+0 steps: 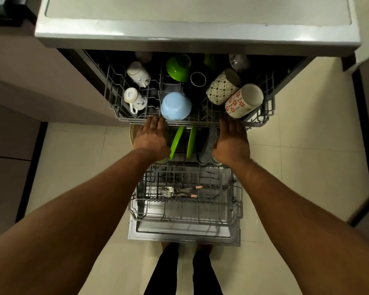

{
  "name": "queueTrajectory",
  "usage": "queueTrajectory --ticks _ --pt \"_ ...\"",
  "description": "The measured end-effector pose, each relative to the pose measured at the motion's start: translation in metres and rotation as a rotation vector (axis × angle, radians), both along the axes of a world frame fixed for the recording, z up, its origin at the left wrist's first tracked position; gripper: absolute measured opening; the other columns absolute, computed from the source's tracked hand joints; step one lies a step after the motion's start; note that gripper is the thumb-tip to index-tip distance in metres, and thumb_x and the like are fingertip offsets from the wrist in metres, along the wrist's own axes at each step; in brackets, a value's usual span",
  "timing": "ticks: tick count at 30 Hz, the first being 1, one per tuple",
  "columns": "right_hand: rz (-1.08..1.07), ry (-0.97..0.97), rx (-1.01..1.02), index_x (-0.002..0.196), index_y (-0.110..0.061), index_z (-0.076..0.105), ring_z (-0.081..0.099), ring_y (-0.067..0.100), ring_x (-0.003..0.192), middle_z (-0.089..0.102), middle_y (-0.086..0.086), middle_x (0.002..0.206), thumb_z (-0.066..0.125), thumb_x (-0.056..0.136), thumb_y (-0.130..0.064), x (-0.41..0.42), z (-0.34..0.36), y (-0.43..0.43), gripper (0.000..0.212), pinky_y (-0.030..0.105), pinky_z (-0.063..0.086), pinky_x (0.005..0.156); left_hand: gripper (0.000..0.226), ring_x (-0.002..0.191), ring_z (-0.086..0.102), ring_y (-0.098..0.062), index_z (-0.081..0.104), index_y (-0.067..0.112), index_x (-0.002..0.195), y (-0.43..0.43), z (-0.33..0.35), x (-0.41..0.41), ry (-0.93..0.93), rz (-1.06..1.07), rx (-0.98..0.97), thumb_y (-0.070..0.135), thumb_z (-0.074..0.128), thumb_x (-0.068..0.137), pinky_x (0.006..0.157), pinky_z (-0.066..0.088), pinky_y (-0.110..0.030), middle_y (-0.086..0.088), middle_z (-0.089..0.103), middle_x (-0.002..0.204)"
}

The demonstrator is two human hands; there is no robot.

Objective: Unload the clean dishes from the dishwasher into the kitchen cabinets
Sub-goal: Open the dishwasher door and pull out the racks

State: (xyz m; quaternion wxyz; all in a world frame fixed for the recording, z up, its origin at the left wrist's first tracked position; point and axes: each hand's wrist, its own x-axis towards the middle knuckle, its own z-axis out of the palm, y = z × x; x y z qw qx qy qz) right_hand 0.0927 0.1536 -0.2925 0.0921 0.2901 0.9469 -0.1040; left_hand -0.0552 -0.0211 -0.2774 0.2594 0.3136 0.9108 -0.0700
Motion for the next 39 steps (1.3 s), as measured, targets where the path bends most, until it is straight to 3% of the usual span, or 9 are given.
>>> queueTrajectory --ticks 9,14,23,39 --pt "-0.004 -0.013 -0.007 0.145 -0.004 0.031 0.032 0.033 0.135 0.039 0.016 0.146 0.063 0.079 -0.038 0.039 0.007 -0.032 0.080 0.041 0.018 0.117 0.086 0.152 -0.001 -0.024 0.004 0.011 0.157 -0.031 0.009 0.042 -0.019 0.003 0.033 0.035 0.053 0.090 0.123 0.010 -0.042 -0.010 0.003 0.164" --pt "0.007 -0.057 -0.041 0.142 -0.006 0.033 0.032 0.031 0.134 0.039 0.014 0.143 0.066 0.077 -0.039 0.056 0.010 -0.045 0.081 0.042 0.022 0.116 0.084 0.151 0.002 -0.025 0.008 0.011 0.156 -0.047 0.008 0.062 -0.014 0.015 0.056 0.036 0.054 0.090 0.123 0.011 -0.043 -0.010 0.007 0.164" --pt "0.027 -0.141 -0.086 0.146 -0.007 0.027 0.026 0.032 0.140 0.034 0.015 0.150 0.066 0.078 -0.043 0.078 0.022 -0.055 0.086 0.045 0.013 0.121 0.084 0.152 0.002 -0.022 0.007 0.014 0.157 -0.063 0.012 0.089 -0.041 0.023 0.024 0.028 0.052 0.088 0.123 0.009 -0.040 -0.007 0.006 0.164" --pt "0.035 -0.144 -0.150 0.143 -0.007 0.033 0.031 0.032 0.137 0.040 0.014 0.146 0.068 0.076 -0.042 0.106 0.026 -0.076 0.084 0.044 0.020 0.118 0.083 0.150 0.012 -0.025 0.017 0.012 0.154 -0.085 0.011 0.114 -0.065 0.015 0.019 0.029 0.056 0.083 0.122 0.017 -0.042 -0.010 0.018 0.162"
